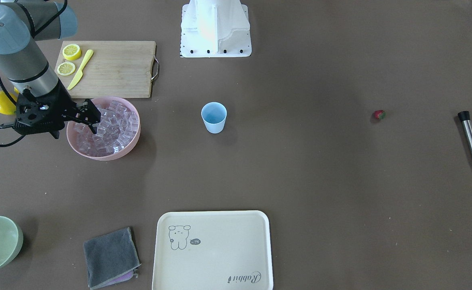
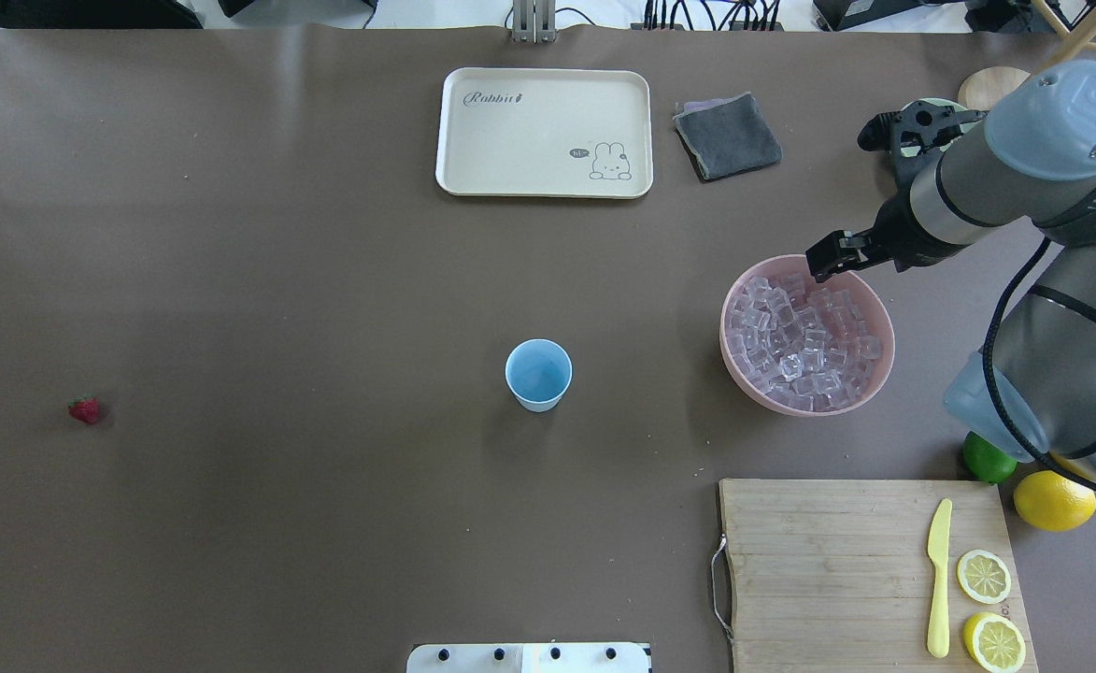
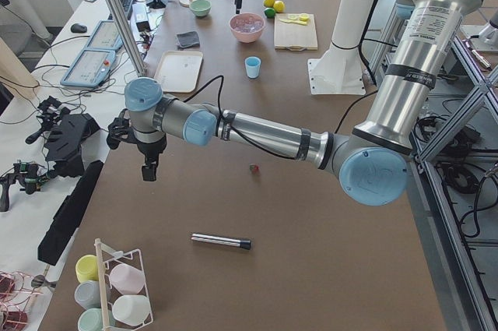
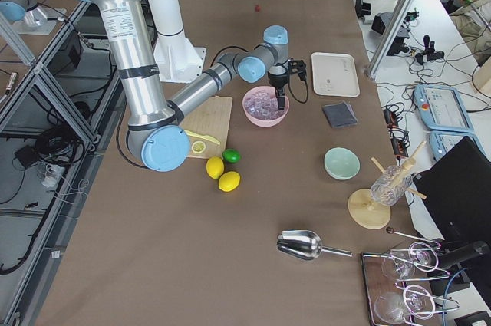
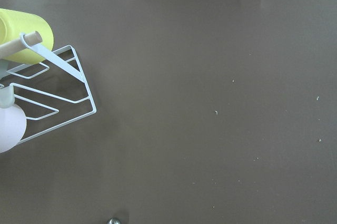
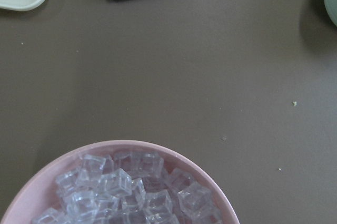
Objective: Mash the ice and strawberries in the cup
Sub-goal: 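Move the right gripper over the pink bowl of ice cubes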
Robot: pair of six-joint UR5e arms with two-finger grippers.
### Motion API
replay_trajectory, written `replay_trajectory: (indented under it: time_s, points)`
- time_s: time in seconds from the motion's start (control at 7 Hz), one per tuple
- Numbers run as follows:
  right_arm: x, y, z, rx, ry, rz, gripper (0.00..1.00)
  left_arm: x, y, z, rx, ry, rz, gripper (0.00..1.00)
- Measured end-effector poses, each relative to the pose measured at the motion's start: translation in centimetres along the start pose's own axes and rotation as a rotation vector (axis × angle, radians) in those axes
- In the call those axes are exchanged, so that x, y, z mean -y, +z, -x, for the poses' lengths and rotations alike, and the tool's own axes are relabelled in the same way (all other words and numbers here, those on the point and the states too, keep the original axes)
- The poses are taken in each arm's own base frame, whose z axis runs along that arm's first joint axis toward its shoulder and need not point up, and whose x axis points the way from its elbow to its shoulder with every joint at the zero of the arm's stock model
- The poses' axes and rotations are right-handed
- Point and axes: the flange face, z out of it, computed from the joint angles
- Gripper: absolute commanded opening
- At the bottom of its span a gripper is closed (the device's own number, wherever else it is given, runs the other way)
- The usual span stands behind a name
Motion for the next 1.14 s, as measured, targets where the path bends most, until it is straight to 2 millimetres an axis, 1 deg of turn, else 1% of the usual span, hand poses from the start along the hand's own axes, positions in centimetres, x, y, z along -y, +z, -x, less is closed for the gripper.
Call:
replay_trajectory:
  time_s: [0.14,0.43,0.57,0.86,1.14]
  points:
    - [-0.8,0.2,0.0,-0.003,0.019,0.007,1.00,0.2,-0.1,-0.3,-0.005,0.010,-0.008,0.98]
    - [-1.2,-0.5,1.1,0.005,0.069,-0.013,0.99,0.2,-0.4,-0.5,-0.011,0.026,-0.023,0.98]
    - [-1.4,-0.4,1.7,0.001,0.073,-0.023,0.99,0.0,-0.4,-0.5,-0.015,0.030,-0.026,0.98]
    - [-2.3,0.8,3.4,-0.023,0.052,-0.032,0.99,-0.2,-0.4,-0.6,-0.025,0.033,-0.026,0.98]
    - [-3.6,3.1,4.8,-0.056,0.035,-0.018,0.99,-0.5,-0.5,-0.7,-0.028,0.037,-0.029,0.98]
